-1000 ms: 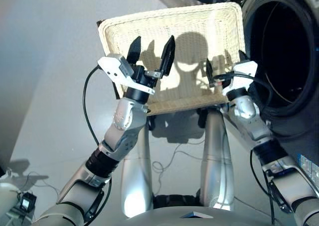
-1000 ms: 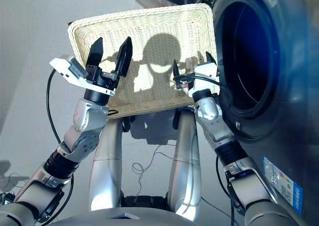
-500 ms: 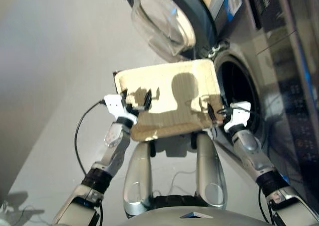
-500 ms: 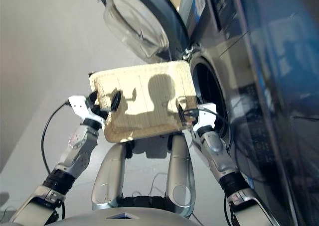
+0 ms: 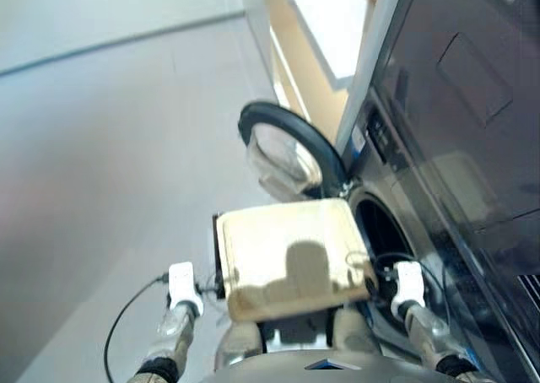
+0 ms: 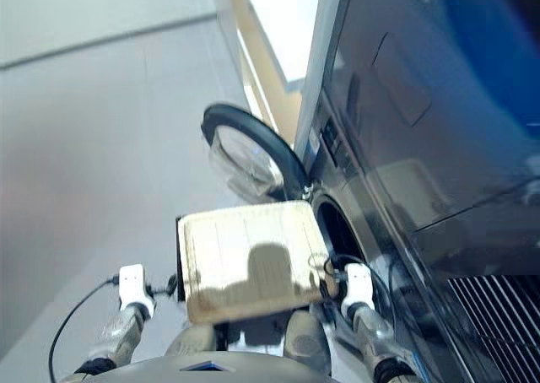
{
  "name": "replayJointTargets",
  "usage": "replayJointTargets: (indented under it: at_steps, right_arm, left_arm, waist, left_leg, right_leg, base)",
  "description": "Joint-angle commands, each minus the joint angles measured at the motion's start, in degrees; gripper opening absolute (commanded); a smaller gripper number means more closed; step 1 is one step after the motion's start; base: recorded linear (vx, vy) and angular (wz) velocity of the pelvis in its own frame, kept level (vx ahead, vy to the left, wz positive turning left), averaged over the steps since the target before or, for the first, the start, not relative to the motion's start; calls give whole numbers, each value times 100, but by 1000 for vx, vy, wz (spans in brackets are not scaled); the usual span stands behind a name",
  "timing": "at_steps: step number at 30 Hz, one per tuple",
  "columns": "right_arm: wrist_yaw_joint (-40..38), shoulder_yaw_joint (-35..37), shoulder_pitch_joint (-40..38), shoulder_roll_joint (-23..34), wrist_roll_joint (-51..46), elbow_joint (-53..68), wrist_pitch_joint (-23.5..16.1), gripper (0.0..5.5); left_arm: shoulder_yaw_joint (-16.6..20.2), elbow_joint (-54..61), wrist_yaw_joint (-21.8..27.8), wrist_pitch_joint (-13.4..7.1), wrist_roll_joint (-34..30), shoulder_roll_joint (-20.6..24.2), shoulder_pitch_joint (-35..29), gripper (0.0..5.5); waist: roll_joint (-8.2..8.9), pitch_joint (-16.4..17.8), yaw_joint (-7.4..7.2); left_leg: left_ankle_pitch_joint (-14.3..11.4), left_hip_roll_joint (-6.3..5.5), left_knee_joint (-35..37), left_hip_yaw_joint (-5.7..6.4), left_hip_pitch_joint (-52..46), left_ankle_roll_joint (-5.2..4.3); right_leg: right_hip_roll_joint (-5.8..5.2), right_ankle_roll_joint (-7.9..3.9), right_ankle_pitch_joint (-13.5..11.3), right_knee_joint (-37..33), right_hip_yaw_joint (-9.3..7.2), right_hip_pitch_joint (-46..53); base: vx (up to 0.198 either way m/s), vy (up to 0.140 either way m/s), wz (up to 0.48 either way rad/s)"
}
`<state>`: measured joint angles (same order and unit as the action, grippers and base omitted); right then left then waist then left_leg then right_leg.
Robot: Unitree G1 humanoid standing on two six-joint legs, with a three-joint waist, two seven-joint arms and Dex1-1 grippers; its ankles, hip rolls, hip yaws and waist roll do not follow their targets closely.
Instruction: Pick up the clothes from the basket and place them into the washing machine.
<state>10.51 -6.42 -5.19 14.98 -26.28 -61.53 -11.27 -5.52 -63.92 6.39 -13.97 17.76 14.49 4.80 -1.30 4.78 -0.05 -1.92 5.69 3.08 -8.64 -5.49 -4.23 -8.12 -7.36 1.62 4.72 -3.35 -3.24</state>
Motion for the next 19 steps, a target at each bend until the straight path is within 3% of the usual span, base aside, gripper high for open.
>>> replayJointTargets:
  at_steps: [1,11,19]
  right_arm:
    - [-41,340,-130,-89,-616,-396,108,550]
    - [-76,413,-74,-219,-209,-1257,376,550]
    - [-76,291,-35,-260,-44,-1169,378,550]
  left_arm:
    - [216,-319,-8,12,-315,98,-153,550]
    - [253,-767,-1,214,-502,-96,-168,550]
    - [88,-804,-74,230,-785,-147,-207,550]
  waist:
    - [293,-126,-144]
    - [333,-377,-89]
    - [342,-413,-103]
  left_leg:
    - [419,-89,192,-219,-2,-271]
    - [419,-39,192,-182,-123,-268]
    - [409,-19,192,-168,-143,-270]
  right_leg:
    - [-428,-732,-886,-679,24,452]
    - [-423,-679,-892,-838,-135,767]
    - [-414,-639,-855,-883,-185,826]
  base:
    - [53,9,-67]
    - [5,0,-4]
    - [0,0,0]
